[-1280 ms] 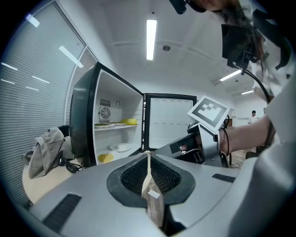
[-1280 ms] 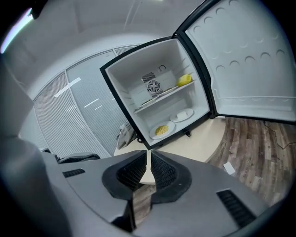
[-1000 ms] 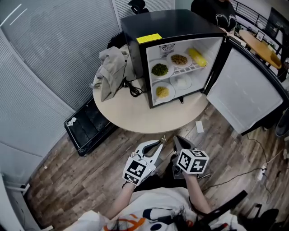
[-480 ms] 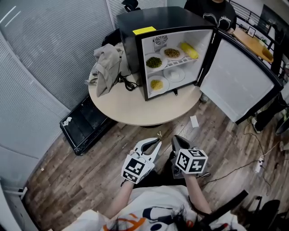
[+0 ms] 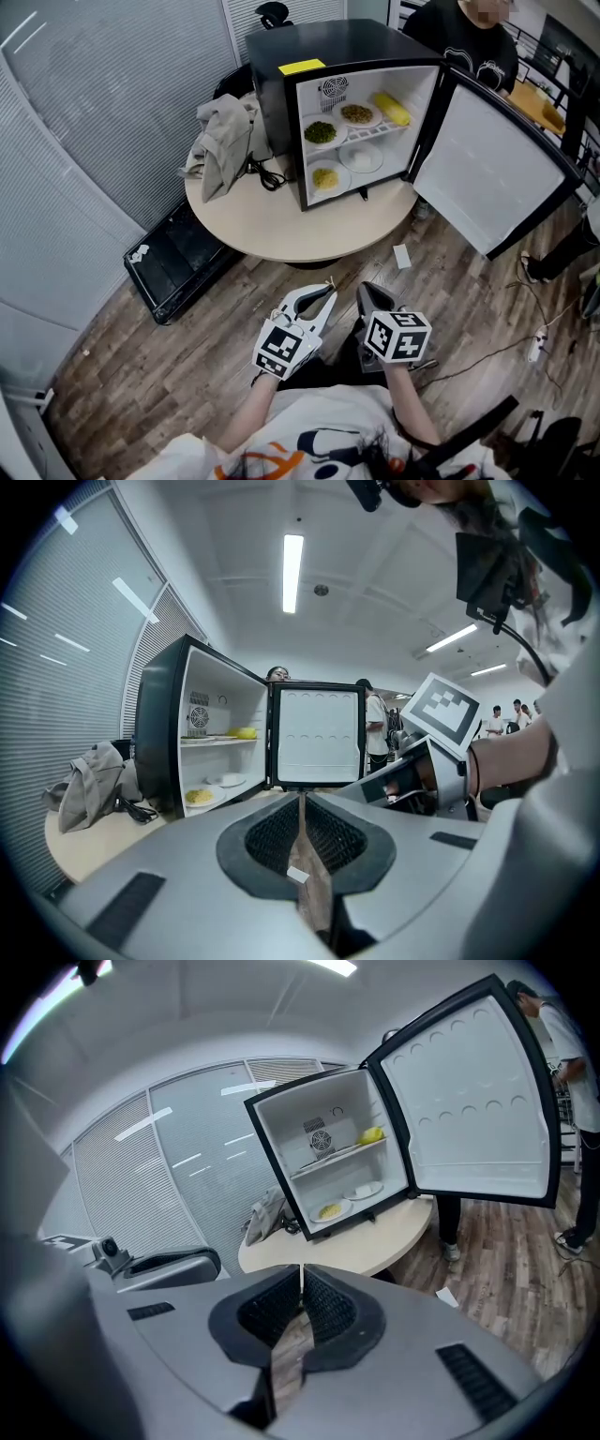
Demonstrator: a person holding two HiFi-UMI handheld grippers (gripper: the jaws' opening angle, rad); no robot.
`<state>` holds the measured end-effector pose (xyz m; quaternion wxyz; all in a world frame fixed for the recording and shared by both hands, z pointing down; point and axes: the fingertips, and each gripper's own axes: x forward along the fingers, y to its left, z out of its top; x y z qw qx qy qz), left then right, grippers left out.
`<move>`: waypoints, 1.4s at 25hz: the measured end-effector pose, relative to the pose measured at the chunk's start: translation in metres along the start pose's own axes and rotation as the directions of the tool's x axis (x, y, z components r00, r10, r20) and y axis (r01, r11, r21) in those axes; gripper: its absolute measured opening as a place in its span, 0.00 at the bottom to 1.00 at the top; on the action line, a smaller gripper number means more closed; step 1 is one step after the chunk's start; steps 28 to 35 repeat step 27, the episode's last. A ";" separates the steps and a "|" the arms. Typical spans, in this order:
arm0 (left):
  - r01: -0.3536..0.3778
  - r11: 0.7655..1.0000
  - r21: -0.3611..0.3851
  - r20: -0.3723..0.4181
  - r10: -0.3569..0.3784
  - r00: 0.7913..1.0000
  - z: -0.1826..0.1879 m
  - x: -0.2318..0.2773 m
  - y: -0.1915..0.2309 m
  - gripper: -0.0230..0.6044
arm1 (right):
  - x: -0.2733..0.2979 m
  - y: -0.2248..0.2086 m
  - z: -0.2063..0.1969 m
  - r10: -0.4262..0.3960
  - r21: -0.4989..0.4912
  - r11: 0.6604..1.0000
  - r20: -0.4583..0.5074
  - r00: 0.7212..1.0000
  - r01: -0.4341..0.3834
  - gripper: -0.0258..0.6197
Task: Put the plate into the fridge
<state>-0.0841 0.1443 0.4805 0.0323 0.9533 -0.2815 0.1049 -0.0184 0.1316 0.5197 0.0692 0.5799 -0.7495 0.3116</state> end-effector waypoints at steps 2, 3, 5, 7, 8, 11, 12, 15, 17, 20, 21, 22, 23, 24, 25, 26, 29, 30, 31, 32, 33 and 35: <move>0.001 1.000 0.002 0.002 -0.001 1.000 0.001 0.000 0.000 0.06 | -0.001 -0.001 0.001 -0.004 -0.005 1.000 0.001 1.000 0.004 0.08; 0.001 1.000 0.003 0.003 -0.001 1.000 0.002 0.001 0.000 0.06 | -0.001 -0.001 0.002 -0.004 -0.007 1.000 0.002 1.000 0.004 0.08; 0.000 1.000 0.005 0.003 0.000 1.000 0.002 0.002 0.000 0.06 | 0.001 0.000 0.003 0.000 -0.010 1.000 0.005 1.000 0.000 0.08; -0.001 1.000 0.005 0.003 0.000 1.000 0.002 0.002 0.002 0.06 | 0.002 0.000 0.004 0.002 -0.012 1.000 0.005 1.000 -0.002 0.08; -0.001 1.000 0.005 0.003 0.001 1.000 0.002 0.003 0.002 0.06 | 0.002 0.000 0.005 0.003 -0.012 1.000 0.005 1.000 -0.003 0.08; -0.003 1.000 0.003 0.002 0.003 1.000 0.002 0.004 0.003 0.06 | 0.003 -0.001 0.005 0.002 -0.014 1.000 0.003 1.000 -0.002 0.08; -0.004 1.000 0.002 0.001 0.004 1.000 0.001 0.004 0.003 0.06 | 0.003 -0.002 0.005 0.002 -0.015 1.000 0.002 1.000 -0.002 0.08; -0.006 1.000 -0.001 -0.001 0.006 1.000 0.000 0.005 0.005 0.06 | 0.004 -0.003 0.004 0.000 -0.016 1.000 -0.002 1.000 0.000 0.08; -0.006 1.000 -0.001 -0.002 0.006 1.000 0.000 0.006 0.005 0.06 | 0.004 -0.004 0.004 -0.001 -0.016 1.000 -0.003 1.000 0.001 0.08; -0.004 1.000 -0.003 -0.002 0.004 1.000 0.000 0.007 0.005 0.06 | 0.004 -0.006 0.004 -0.002 -0.014 1.000 -0.002 1.000 0.002 0.08; -0.004 1.000 -0.003 -0.003 0.004 1.000 0.000 0.008 0.005 0.06 | 0.004 -0.006 0.005 -0.003 -0.013 1.000 -0.002 1.000 0.003 0.08; -0.003 1.000 -0.003 -0.004 0.003 1.000 0.000 0.008 0.005 0.06 | 0.004 -0.007 0.005 -0.004 -0.013 1.000 -0.002 1.000 0.004 0.08; -0.002 1.000 -0.003 -0.004 0.001 1.000 0.000 0.009 0.004 0.06 | 0.003 -0.007 0.005 -0.005 -0.014 1.000 -0.002 1.000 0.005 0.08; 0.000 1.000 -0.003 -0.004 0.000 1.000 0.000 0.009 0.004 0.06 | 0.003 -0.008 0.005 -0.006 -0.014 1.000 -0.002 1.000 0.006 0.08; 0.001 1.000 -0.003 -0.004 -0.001 1.000 0.001 0.010 0.004 0.06 | 0.003 -0.008 0.006 -0.006 -0.015 1.000 -0.002 1.000 0.006 0.08; 0.002 1.000 -0.002 -0.004 -0.002 1.000 0.001 0.011 0.004 0.06 | 0.004 -0.009 0.006 -0.007 -0.015 1.000 -0.002 1.000 0.007 0.08; 0.003 1.000 -0.002 -0.004 -0.003 1.000 0.001 0.012 0.003 0.06 | 0.004 -0.010 0.007 -0.007 -0.016 1.000 -0.002 1.000 0.007 0.08; 0.003 1.000 -0.002 -0.004 -0.003 1.000 0.001 0.012 0.003 0.06 | 0.004 -0.010 0.007 -0.007 -0.016 1.000 -0.002 1.000 0.007 0.08; 0.003 1.000 -0.002 -0.004 -0.003 1.000 0.001 0.012 0.003 0.06 | 0.004 -0.010 0.007 -0.007 -0.016 1.000 -0.002 1.000 0.007 0.08; 0.003 1.000 -0.002 -0.004 -0.003 1.000 0.001 0.012 0.003 0.06 | 0.004 -0.010 0.007 -0.007 -0.016 1.000 -0.002 1.000 0.007 0.08; 0.003 1.000 -0.002 -0.004 -0.003 1.000 0.001 0.012 0.003 0.06 | 0.004 -0.010 0.007 -0.007 -0.016 1.000 -0.002 1.000 0.007 0.08; 0.003 1.000 -0.002 -0.004 -0.003 1.000 0.001 0.012 0.003 0.06 | 0.004 -0.010 0.007 -0.007 -0.016 1.000 -0.002 1.000 0.007 0.08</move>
